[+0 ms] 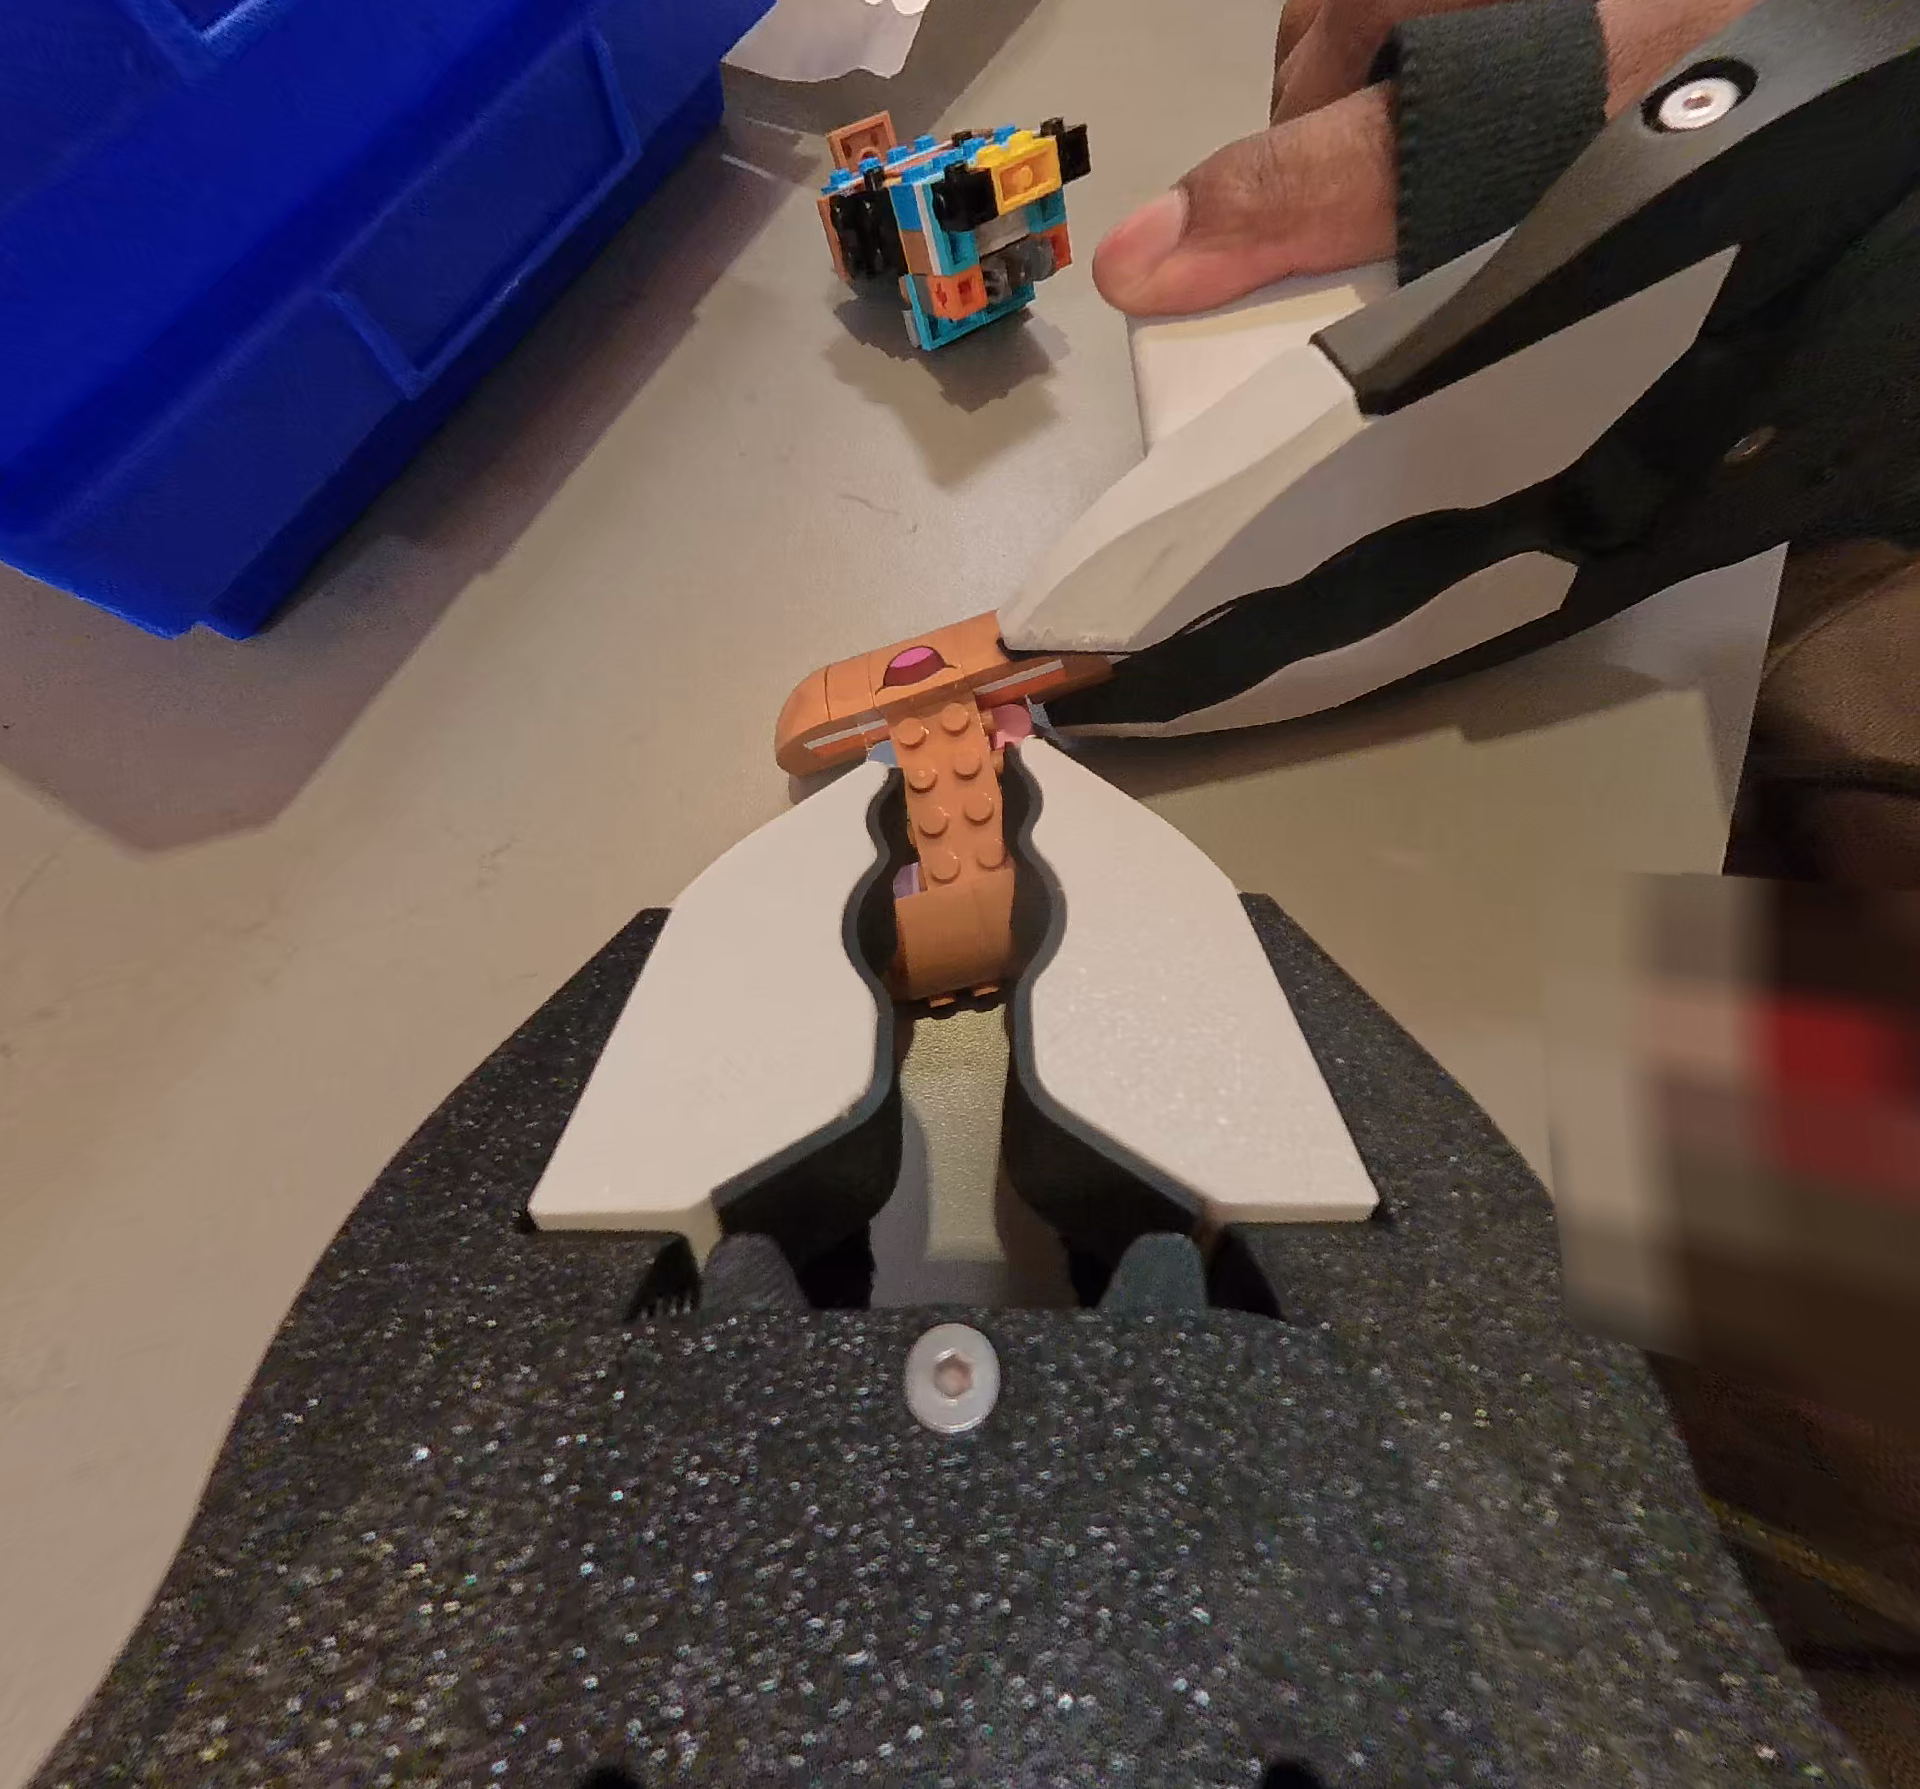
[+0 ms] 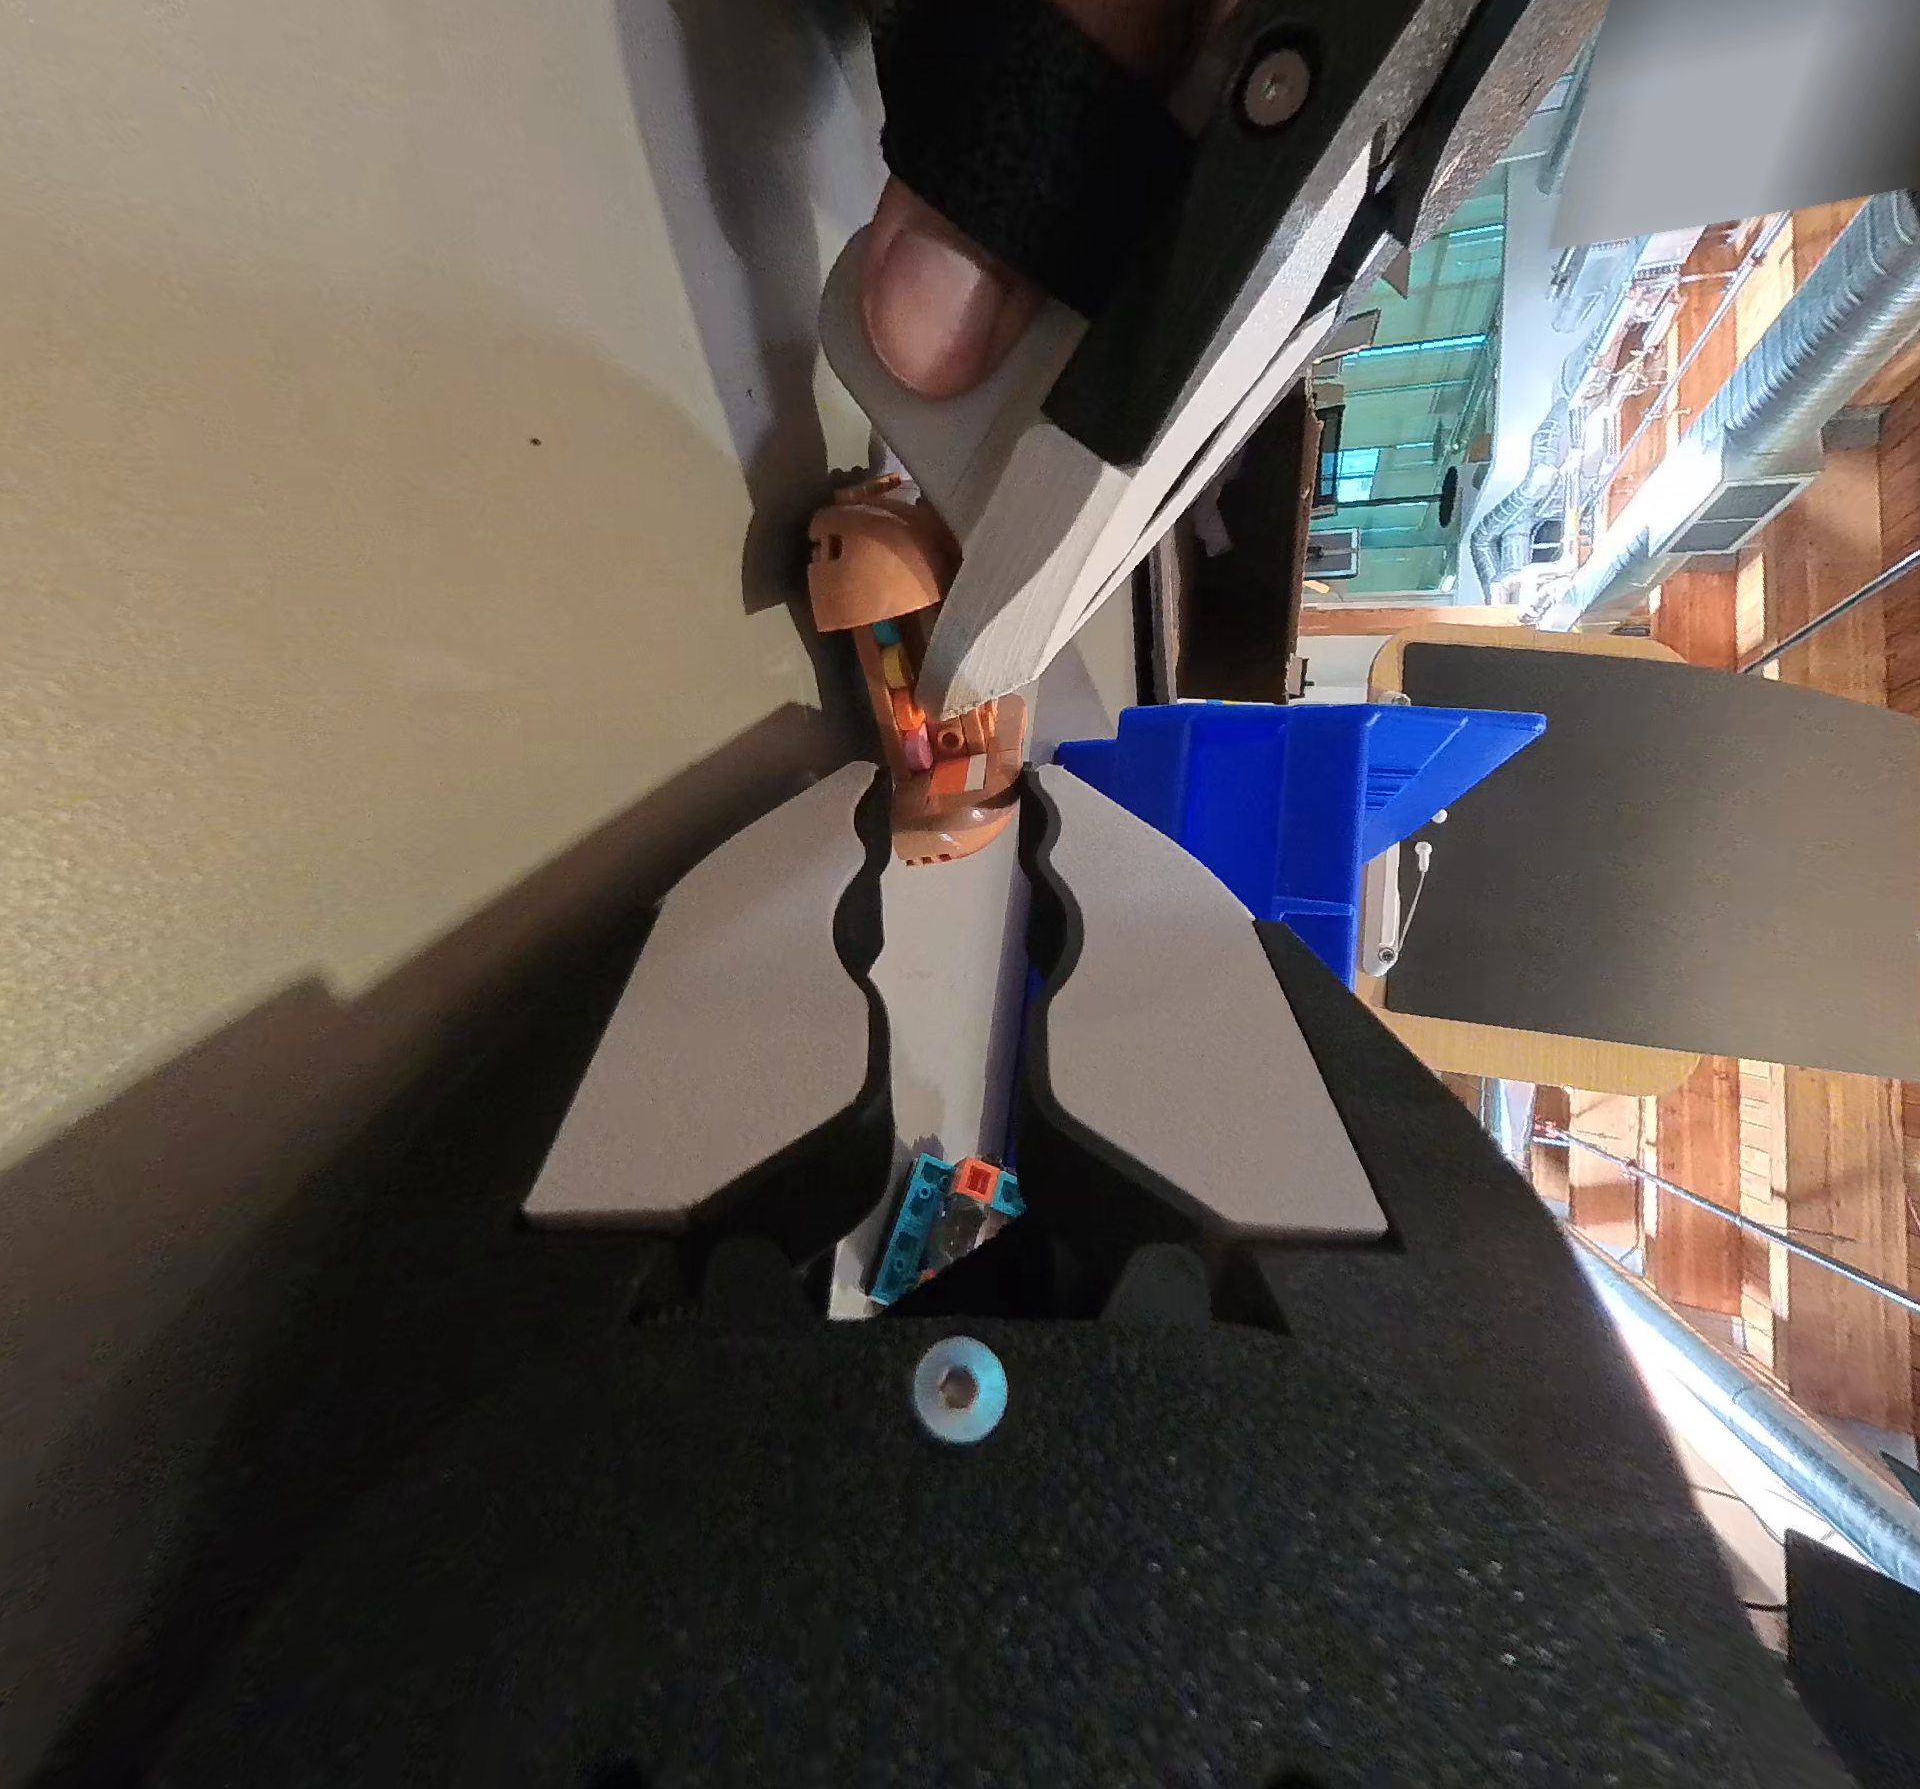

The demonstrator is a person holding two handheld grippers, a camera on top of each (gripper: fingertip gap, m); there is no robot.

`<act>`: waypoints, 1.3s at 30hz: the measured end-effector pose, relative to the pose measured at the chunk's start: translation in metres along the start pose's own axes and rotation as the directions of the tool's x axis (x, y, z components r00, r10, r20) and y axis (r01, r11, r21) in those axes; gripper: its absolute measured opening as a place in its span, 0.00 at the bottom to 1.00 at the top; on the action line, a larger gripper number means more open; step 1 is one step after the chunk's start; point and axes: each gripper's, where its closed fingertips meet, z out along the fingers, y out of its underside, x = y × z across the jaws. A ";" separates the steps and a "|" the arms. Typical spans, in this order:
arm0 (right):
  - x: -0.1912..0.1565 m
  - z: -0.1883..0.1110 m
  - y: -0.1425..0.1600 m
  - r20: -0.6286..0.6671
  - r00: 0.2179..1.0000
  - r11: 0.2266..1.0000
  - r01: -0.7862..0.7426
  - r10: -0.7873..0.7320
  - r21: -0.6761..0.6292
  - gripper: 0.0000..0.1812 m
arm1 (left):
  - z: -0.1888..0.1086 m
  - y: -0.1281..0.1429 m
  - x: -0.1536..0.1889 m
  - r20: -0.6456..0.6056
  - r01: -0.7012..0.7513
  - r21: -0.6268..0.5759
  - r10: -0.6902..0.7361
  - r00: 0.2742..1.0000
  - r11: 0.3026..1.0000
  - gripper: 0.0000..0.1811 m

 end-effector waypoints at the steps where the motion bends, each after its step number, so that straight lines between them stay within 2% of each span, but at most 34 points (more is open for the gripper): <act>1: 0.001 0.000 0.000 -0.002 1.000 1.000 -0.005 0.005 0.005 0.13 | -0.001 -0.001 0.000 -0.010 0.009 0.007 -0.009 1.000 1.000 0.10; 7: 0.011 0.001 -0.003 -0.051 0.997 0.998 -0.063 0.064 0.023 0.13 | -0.007 -0.006 -0.005 -0.011 0.070 0.066 -0.069 0.998 0.995 0.10; 10: 0.012 -0.002 -0.002 -0.055 0.994 0.995 -0.099 0.099 0.000 0.11 | -0.008 -0.007 -0.014 0.032 0.110 0.080 -0.113 0.993 0.991 0.10; 12: 0.014 -0.007 -0.004 -0.055 0.986 0.987 -0.159 0.158 0.001 0.10 | -0.009 -0.008 -0.017 0.040 0.127 0.094 -0.131 0.991 0.987 0.10; 14: 0.009 -0.009 -0.006 -0.001 0.964 0.964 -0.265 0.265 -0.004 0.10 | -0.009 -0.009 -0.021 0.059 0.147 0.102 -0.154 0.986 0.984 0.10; 16: 0.002 -0.008 -0.010 0.088 0.901 0.905 -0.425 0.424 -0.015 0.11 | -0.010 -0.012 -0.026 0.083 0.166 0.123 -0.177 0.981 0.978 0.10; 18: 0.003 -0.007 -0.018 0.157 0.804 0.816 -0.578 0.573 -0.015 0.13 | -0.013 -0.020 -0.030 0.088 0.193 0.185 -0.212 0.973 0.964 0.10; 21: 0.019 -0.009 -0.024 0.166 0.699 0.705 -0.708 0.695 0.031 0.14 | -0.016 -0.032 -0.029 0.036 0.260 0.273 -0.280 0.959 0.926 0.10; 24: 0.026 -0.005 -0.018 0.144 0.647 0.651 -0.759 0.749 0.018 0.14 | -0.013 -0.035 -0.027 0.022 0.275 0.277 -0.292 0.956 0.921 0.10; 28: 0.019 0.005 -0.010 0.135 0.613 0.624 -0.779 0.778 -0.059 0.14 | -0.006 -0.038 -0.021 0.019 0.268 0.261 -0.283 0.959 0.927 0.10; 32: 0.014 0.008 -0.009 0.169 0.588 0.606 -0.791 0.791 -0.084 0.09 | -0.004 -0.036 -0.022 0.044 0.261 0.248 -0.280 0.959 0.933 0.10; 36: 0.016 0.004 -0.009 0.234 0.499 0.526 -0.848 0.834 -0.067 0.08 | -0.015 -0.044 -0.021 -0.029 0.290 0.324 -0.297 0.954 0.900 0.10; 39: 0.018 0.000 -0.007 0.283 0.427 0.461 -0.885 0.859 -0.064 0.08 | -0.031 -0.048 -0.024 -0.047 0.269 0.395 -0.273 0.961 0.878 0.14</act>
